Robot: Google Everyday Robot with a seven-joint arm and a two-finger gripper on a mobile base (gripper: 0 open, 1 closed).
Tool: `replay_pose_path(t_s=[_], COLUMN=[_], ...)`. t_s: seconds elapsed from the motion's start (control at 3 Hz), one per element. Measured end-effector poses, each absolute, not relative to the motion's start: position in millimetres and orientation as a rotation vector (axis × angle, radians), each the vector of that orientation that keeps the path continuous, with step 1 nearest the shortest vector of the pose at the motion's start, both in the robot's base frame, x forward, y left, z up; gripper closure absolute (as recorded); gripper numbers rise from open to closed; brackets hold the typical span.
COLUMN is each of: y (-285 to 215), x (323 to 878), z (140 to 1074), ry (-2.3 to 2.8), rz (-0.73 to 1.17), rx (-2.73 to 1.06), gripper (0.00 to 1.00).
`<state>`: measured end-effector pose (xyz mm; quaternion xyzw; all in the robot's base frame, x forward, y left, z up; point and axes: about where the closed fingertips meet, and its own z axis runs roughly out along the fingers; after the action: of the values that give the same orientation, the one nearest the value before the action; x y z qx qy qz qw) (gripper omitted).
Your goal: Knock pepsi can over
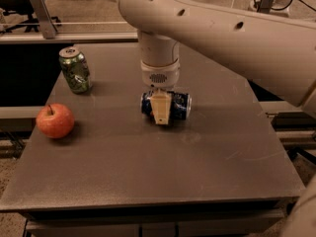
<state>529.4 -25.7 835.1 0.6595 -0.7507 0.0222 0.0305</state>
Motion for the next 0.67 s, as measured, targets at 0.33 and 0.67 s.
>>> replay_pose_path(t_s=[0.33, 0.67], y=[-23.8, -22.2], x=[531.8, 533.7], z=[835.0, 835.0], ry=[-2.325, -2.334], rz=[0.070, 0.072], rx=[2.043, 2.051], gripper=[0.12, 0.00])
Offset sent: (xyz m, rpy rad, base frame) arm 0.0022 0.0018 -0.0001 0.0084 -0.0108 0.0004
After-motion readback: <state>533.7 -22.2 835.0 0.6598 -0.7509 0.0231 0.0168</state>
